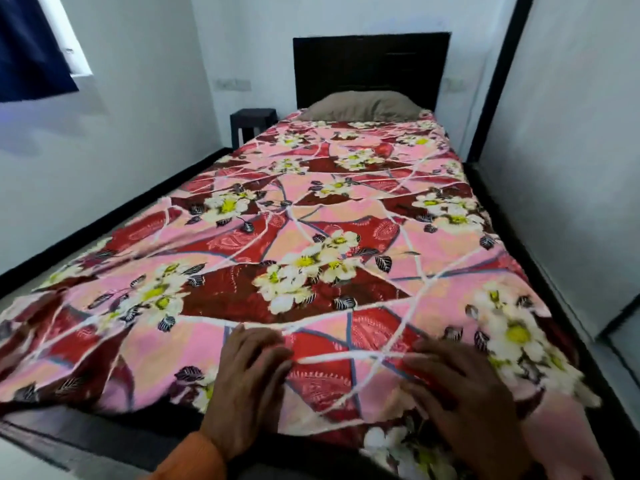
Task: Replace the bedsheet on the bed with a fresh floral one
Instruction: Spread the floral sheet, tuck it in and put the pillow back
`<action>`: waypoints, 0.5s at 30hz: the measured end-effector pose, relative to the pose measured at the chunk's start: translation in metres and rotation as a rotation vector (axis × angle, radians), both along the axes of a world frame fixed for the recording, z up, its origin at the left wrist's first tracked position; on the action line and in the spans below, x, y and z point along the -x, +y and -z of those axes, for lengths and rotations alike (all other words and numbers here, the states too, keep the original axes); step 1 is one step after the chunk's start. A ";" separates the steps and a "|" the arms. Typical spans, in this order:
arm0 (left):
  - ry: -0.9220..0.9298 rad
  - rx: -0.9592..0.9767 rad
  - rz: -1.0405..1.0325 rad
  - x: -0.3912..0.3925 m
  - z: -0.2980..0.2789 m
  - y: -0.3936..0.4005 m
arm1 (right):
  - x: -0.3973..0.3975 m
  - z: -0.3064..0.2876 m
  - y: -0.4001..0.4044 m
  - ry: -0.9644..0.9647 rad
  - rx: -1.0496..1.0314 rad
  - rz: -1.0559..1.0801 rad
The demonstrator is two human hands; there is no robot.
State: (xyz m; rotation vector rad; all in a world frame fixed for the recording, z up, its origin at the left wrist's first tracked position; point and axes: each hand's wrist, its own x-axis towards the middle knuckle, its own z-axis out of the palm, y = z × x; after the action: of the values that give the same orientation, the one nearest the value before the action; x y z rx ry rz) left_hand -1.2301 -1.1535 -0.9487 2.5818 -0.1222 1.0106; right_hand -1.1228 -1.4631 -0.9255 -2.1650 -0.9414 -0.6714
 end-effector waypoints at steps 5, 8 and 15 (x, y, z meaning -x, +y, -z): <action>-0.069 -0.041 0.012 0.005 0.000 0.002 | 0.003 -0.007 0.004 -0.121 0.138 -0.068; -0.134 -0.020 0.045 0.011 -0.004 -0.001 | 0.006 -0.019 0.003 -0.056 0.293 -0.094; 0.167 0.040 0.254 0.045 -0.017 0.002 | 0.054 -0.071 -0.003 0.310 0.675 -0.082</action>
State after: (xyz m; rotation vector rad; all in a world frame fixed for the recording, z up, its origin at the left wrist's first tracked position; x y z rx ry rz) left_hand -1.2751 -1.1513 -0.9318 2.5212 -0.3714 0.6974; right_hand -1.1771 -1.4657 -0.8542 -2.6792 -1.1890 0.0545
